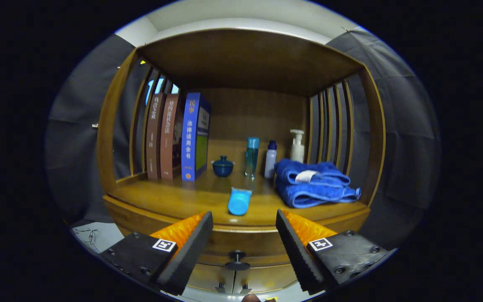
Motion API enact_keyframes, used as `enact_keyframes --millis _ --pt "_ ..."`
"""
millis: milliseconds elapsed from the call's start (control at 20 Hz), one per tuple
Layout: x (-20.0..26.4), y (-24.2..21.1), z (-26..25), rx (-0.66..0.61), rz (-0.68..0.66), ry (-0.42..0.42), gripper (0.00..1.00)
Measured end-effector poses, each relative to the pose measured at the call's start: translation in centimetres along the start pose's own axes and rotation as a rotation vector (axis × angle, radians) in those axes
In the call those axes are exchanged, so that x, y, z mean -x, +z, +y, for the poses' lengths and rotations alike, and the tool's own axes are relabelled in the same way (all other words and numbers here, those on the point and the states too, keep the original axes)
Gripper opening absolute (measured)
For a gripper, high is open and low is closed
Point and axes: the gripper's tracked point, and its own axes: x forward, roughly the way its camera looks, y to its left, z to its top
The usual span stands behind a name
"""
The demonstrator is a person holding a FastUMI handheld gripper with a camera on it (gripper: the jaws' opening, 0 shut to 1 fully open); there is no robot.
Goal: Pull open the drawer, take out the items inside it, and place them on the countertop above the cabinet.
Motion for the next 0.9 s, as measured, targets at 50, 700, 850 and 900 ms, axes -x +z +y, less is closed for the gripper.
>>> enact_keyframes --millis 50,700,850,900 --pt "0.6 1.3 0.1 0.0 -0.011 0.007 0.99" --pt "12.2 17.7 0.9 -0.028 -0.118 0.064 0.99" --pt "14.9 20.0 0.5 -0.048 -0.156 0.06 0.98" --pt "15.6 20.2 0.2 -0.041 -0.159 0.054 0.98"
